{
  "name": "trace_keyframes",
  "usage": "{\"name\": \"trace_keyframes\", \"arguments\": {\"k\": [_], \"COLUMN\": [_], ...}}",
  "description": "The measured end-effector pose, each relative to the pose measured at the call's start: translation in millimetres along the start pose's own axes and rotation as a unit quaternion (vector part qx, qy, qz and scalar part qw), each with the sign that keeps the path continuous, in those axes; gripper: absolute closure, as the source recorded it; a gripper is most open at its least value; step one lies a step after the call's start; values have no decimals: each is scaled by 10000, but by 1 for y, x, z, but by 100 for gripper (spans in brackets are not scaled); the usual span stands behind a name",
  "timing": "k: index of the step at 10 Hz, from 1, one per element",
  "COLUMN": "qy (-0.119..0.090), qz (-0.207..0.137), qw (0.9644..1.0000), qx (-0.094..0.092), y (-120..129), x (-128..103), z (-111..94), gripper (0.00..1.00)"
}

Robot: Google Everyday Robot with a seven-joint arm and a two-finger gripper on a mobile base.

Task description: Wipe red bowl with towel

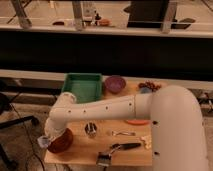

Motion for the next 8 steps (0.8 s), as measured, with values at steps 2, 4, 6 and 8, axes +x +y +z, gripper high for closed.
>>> {"name": "trace_keyframes", "arguments": {"k": [2, 4, 6, 8], "qy": [-74, -167, -297, -478], "qz": [-26, 29, 82, 103], "qw": [10000, 9998, 9995, 9987], "qx": [-54, -49, -53, -107], "y": [3, 8, 14, 21], "x": [-10, -18, -25, -34], "z": [-3, -6, -3, 4], "gripper": [100, 100, 100, 100]}}
